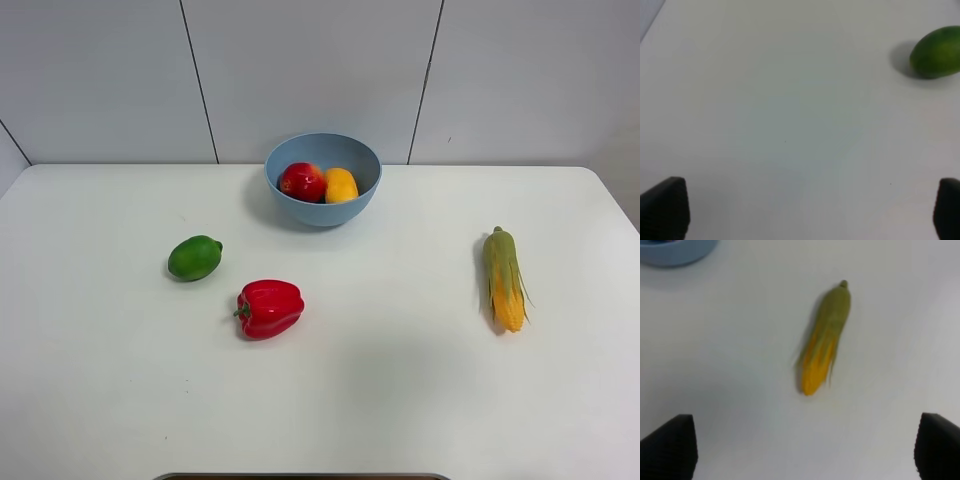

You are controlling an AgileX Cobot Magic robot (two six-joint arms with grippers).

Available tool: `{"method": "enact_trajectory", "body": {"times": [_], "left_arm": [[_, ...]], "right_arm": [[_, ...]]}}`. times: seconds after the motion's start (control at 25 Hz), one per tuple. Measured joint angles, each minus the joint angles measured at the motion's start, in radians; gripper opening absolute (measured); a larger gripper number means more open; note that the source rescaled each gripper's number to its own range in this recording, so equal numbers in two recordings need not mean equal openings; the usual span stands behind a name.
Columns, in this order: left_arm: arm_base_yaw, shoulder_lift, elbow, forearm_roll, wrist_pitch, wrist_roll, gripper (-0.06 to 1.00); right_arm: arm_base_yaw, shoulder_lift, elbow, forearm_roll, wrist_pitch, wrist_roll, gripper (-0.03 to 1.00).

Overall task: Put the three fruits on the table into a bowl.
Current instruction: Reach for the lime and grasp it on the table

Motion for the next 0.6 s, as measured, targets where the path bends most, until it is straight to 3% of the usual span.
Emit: {"method": "enact_trajectory", "body": {"times": [0.28, 0.6], "left_arm": [[0.000, 0.000, 0.000, 0.000, 0.000, 0.000, 1.00], [0.000, 0.000, 0.000, 0.000, 0.000, 0.000, 1.00]], "right_arm": [[-0.165, -0.248, 0.205, 0.000, -0.023, -0.028, 0.63], [-0.231, -0.449, 0.368, 0.000, -0.109, -0.032, 0.63]]}}
